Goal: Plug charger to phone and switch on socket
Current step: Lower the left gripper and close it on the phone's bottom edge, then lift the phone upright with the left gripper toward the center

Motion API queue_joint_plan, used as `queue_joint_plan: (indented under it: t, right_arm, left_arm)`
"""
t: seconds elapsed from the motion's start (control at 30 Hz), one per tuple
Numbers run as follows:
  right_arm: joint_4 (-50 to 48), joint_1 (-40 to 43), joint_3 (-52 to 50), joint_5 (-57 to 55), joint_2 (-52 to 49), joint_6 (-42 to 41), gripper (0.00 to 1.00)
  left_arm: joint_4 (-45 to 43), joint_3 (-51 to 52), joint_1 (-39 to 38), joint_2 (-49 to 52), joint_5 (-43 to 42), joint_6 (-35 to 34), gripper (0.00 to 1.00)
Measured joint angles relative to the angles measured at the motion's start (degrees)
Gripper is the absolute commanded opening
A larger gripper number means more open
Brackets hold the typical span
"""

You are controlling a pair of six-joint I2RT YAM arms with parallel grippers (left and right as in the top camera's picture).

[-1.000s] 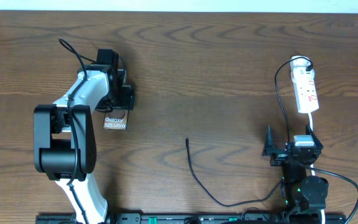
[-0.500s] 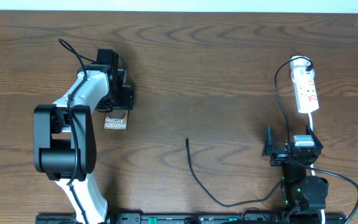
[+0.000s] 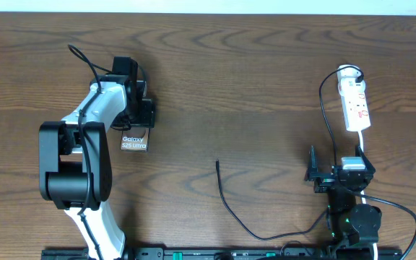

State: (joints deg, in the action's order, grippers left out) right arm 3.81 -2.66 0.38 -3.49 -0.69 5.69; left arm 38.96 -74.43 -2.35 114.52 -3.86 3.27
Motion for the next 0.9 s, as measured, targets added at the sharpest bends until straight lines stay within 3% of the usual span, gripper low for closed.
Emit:
queue_joint_plan:
  t: [0.27,0.63,0.9]
  right_arm:
    - [0.0,0.0,0.0,0.0,0.0,0.0,0.99]
    - [0.0,0.0,0.0,0.0,0.0,0.0,0.99]
    - [0.0,0.0,0.0,0.0,0.0,0.0,0.99]
  left_arm:
    - [0.0,0.0,0.0,0.0,0.0,0.0,0.08]
    - [0.5,0.1,0.0,-0.9,-0.6,0.0,0.08]
    - [1.0,0.3,0.0,-14.0,-2.2,-0.1,0.07]
